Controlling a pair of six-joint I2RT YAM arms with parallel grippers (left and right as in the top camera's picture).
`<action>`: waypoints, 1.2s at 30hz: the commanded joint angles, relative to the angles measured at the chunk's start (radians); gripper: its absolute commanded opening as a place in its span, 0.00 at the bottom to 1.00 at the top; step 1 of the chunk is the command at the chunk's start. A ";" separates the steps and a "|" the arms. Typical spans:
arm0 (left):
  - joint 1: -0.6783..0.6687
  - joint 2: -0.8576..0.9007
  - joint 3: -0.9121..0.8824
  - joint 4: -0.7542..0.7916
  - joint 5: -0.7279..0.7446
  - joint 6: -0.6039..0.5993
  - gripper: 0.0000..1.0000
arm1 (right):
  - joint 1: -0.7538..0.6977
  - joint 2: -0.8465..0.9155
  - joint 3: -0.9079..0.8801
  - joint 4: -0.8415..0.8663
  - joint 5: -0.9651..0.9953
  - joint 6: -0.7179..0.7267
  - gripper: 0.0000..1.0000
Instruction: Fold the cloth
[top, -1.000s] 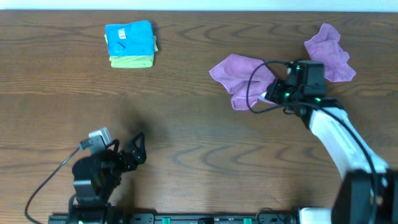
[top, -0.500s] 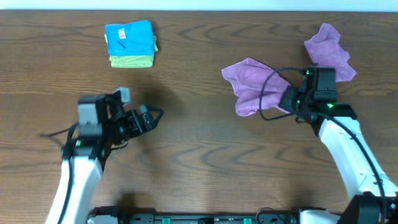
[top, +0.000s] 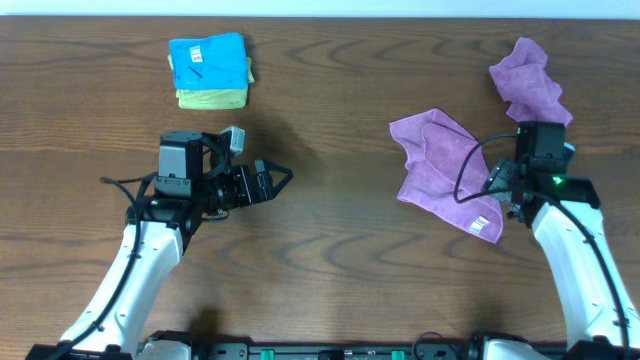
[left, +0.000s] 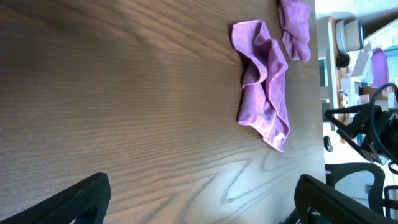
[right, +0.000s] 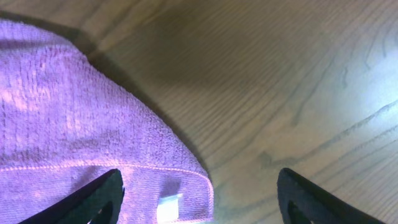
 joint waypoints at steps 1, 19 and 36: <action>-0.006 0.000 0.025 0.005 0.016 0.014 0.96 | -0.004 -0.011 0.002 0.055 -0.149 -0.219 0.76; -0.006 0.000 0.025 0.007 0.016 0.014 0.96 | 0.147 0.272 0.022 0.363 -0.504 -0.364 0.69; -0.006 0.000 0.025 0.007 0.021 0.015 0.96 | 0.238 0.353 0.059 0.489 -0.353 -0.352 0.58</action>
